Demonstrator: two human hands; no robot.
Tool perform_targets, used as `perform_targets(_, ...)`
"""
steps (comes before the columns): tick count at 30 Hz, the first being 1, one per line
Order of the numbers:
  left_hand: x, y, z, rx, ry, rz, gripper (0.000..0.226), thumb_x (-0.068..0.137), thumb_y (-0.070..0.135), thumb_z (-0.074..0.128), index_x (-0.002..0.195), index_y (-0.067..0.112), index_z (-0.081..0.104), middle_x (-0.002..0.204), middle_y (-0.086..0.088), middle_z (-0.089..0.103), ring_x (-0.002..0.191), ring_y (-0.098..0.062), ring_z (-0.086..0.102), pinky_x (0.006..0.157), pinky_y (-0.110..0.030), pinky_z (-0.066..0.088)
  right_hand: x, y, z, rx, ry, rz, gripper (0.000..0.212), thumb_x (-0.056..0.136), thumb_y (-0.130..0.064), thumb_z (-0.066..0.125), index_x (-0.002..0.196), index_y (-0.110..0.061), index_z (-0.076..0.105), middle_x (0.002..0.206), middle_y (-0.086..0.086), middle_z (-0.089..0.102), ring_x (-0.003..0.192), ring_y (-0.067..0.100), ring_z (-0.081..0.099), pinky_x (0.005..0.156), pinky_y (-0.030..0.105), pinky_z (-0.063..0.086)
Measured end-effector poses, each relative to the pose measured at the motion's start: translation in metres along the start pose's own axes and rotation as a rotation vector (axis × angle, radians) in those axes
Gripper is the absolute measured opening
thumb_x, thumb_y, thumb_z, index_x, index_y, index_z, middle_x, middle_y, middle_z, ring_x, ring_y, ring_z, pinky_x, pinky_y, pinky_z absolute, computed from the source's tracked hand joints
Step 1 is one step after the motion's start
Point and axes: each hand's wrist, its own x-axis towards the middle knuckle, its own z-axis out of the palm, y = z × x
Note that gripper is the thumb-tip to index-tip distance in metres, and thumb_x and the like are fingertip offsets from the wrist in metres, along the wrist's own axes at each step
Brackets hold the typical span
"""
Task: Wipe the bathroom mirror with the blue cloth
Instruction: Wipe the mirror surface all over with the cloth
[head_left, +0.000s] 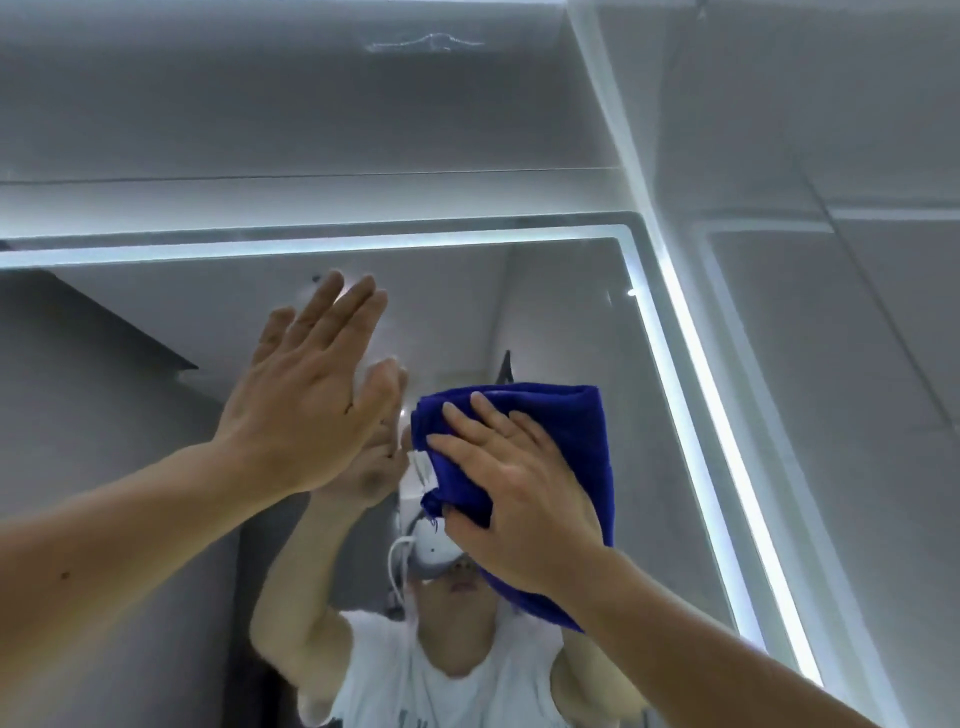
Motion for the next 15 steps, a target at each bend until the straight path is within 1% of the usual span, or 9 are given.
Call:
perform_targets(2,-0.003,0.005,0.000,0.000,-0.017,-0.006,0.075,0.088,0.056,0.003,0.156,0.026,-0.003,0.162,0.014,-0.014,0.145,0.001,-0.023,0.121,-0.032,-0.011,-0.017,-0.007,0.005,-0.019,-0.020,-0.017,0.054,0.086,-0.049,0.049,0.138,-0.034,0.047,0.153,-0.012,0.039,0.148,0.009,0.020,0.122,0.033,0.007)
perform_targets(3,-0.005,0.007,0.001,-0.001,-0.021,-0.011,0.073,0.089,0.053,0.005,0.156,0.026,-0.004,0.162,0.014,-0.015,0.144,0.001,-0.023,0.121,-0.033,-0.011,-0.022,-0.007,0.006,-0.037,-0.037,-0.043,0.055,0.086,-0.049,0.050,0.138,-0.033,0.047,0.153,-0.012,0.039,0.148,0.009,0.020,0.122,0.034,0.008)
perform_targets(6,-0.009,0.003,-0.002,0.009,-0.030,-0.010,0.071,0.091,0.051,0.007,0.156,0.026,-0.005,0.162,0.014,-0.016,0.144,0.000,-0.024,0.122,-0.034,-0.010,-0.014,0.004,0.001,-0.091,-0.090,-0.143,0.058,0.086,-0.048,0.051,0.141,-0.033,0.043,0.155,-0.012,0.035,0.148,0.010,0.019,0.121,0.032,0.003)
perform_targets(7,-0.009,0.000,-0.004,0.019,-0.036,-0.005,0.071,0.091,0.052,0.006,0.156,0.027,-0.006,0.161,0.014,-0.017,0.144,0.000,-0.025,0.122,-0.034,-0.010,-0.003,0.010,-0.003,-0.103,-0.081,-0.139,0.059,0.086,-0.047,0.053,0.142,-0.033,0.041,0.156,-0.012,0.033,0.148,0.010,0.018,0.120,0.029,0.000)
perform_targets(8,-0.009,-0.003,-0.006,0.023,-0.037,-0.001,0.071,0.091,0.053,0.006,0.156,0.027,-0.007,0.161,0.014,-0.018,0.144,0.000,-0.025,0.122,-0.034,-0.010,0.014,0.018,-0.009,-0.110,-0.048,-0.098,0.059,0.086,-0.044,0.055,0.143,-0.032,0.040,0.156,-0.011,0.032,0.147,0.011,0.020,0.118,0.027,0.000)
perform_targets(9,-0.008,-0.006,-0.008,0.022,-0.029,0.000,0.071,0.090,0.054,0.005,0.156,0.028,-0.007,0.161,0.014,-0.017,0.144,0.000,-0.025,0.122,-0.034,-0.010,0.038,0.025,-0.015,-0.120,0.007,-0.033,0.058,0.088,-0.042,0.057,0.143,-0.031,0.040,0.156,-0.009,0.033,0.146,0.013,0.024,0.116,0.026,0.003)
perform_targets(11,-0.009,-0.014,-0.013,0.008,-0.003,-0.007,0.072,0.090,0.056,0.006,0.156,0.030,-0.004,0.162,0.016,-0.015,0.144,0.001,-0.024,0.121,-0.032,-0.012,0.098,0.037,-0.028,-0.123,0.088,0.134,0.055,0.094,-0.042,0.053,0.145,-0.027,0.039,0.156,-0.004,0.034,0.144,0.018,0.027,0.115,0.031,0.014)
perform_targets(13,-0.011,-0.021,-0.017,0.003,0.020,-0.013,0.072,0.089,0.058,0.005,0.156,0.031,-0.001,0.162,0.017,-0.012,0.144,0.003,-0.022,0.119,-0.027,-0.014,0.150,0.040,-0.033,-0.096,0.087,0.277,0.054,0.097,-0.044,0.046,0.146,-0.024,0.037,0.159,-0.001,0.028,0.146,0.022,0.020,0.115,0.039,0.017)
perform_targets(15,-0.016,-0.030,-0.020,0.016,0.040,-0.015,0.076,0.087,0.062,0.001,0.156,0.031,0.002,0.162,0.018,-0.009,0.144,0.004,-0.020,0.116,-0.024,-0.016,0.174,0.035,-0.027,-0.096,0.093,0.340,0.055,0.097,-0.044,0.043,0.148,-0.025,0.034,0.161,-0.001,0.022,0.149,0.025,0.012,0.116,0.043,0.014)
